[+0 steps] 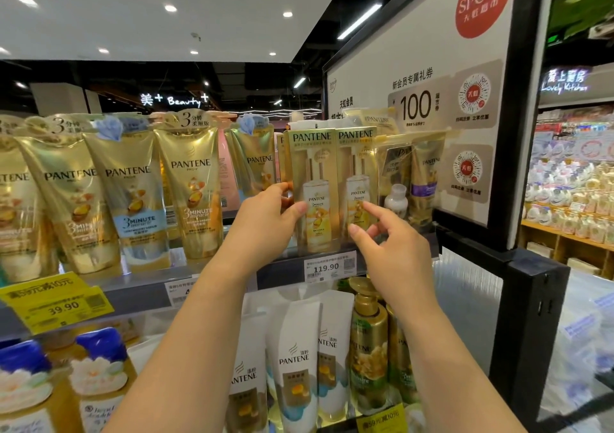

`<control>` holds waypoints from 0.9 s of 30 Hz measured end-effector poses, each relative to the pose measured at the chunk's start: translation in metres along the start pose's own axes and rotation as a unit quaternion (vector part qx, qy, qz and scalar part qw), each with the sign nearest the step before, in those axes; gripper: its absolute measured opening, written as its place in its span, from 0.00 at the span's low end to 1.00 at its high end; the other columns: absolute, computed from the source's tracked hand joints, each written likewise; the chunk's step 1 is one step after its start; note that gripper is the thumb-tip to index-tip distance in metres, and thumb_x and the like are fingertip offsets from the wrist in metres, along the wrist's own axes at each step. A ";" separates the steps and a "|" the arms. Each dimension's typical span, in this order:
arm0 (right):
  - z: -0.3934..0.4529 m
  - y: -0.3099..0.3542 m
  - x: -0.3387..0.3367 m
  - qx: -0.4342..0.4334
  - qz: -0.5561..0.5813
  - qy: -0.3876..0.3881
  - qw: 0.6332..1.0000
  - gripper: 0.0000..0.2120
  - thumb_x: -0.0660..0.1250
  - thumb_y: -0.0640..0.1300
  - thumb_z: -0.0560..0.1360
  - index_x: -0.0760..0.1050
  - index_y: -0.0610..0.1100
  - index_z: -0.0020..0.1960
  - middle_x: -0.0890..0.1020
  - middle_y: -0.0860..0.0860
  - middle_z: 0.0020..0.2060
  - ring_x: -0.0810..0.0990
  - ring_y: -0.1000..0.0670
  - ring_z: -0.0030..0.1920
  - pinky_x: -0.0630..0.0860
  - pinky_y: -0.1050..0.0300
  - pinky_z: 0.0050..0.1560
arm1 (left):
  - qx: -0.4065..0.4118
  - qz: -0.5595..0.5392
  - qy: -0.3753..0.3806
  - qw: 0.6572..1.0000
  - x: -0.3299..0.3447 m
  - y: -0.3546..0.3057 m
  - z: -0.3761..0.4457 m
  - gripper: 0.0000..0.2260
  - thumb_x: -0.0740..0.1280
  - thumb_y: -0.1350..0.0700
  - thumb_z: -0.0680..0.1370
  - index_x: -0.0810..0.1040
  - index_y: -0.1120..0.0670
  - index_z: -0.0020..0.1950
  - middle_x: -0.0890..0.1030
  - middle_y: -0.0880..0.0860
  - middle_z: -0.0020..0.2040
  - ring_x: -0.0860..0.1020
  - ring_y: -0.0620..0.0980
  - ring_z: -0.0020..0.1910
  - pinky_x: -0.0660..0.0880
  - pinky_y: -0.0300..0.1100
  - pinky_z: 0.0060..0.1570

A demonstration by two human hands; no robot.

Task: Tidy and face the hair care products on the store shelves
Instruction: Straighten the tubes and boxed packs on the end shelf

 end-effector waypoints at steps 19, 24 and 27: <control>0.153 0.128 -0.063 -0.186 -0.209 0.253 0.926 0.18 0.70 0.52 0.77 0.79 0.47 0.64 0.83 0.54 0.57 0.80 0.52 0.58 0.71 0.65 0.49 | -0.005 0.017 -0.002 1.000 0.004 0.004 -0.008 0.26 0.63 0.48 0.81 0.62 0.52 0.78 0.77 0.52 0.68 0.76 0.50 0.64 0.74 0.50 0.64; 0.174 0.109 -0.033 -0.156 -0.310 0.418 0.839 0.22 0.70 0.55 0.76 0.74 0.53 0.69 0.80 0.56 0.63 0.77 0.53 0.64 0.70 0.51 0.67 | -0.006 0.015 0.000 1.000 0.007 0.009 -0.008 0.26 0.62 0.46 0.82 0.62 0.50 0.78 0.77 0.51 0.69 0.75 0.50 0.66 0.73 0.50 0.66; 0.178 0.102 -0.024 -0.128 -0.256 0.455 0.843 0.22 0.72 0.52 0.75 0.75 0.56 0.68 0.81 0.58 0.59 0.79 0.54 0.61 0.76 0.53 0.61 | -0.006 0.008 -0.005 1.000 0.007 0.010 -0.009 0.26 0.62 0.46 0.82 0.62 0.49 0.79 0.77 0.50 0.68 0.75 0.49 0.66 0.73 0.48 0.66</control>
Point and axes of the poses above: each hand's wrist, its own z-axis towards the middle knuckle, its own x-axis out of the palm, y = z × x, the point moved 5 cm from there along z, towards the middle knuckle
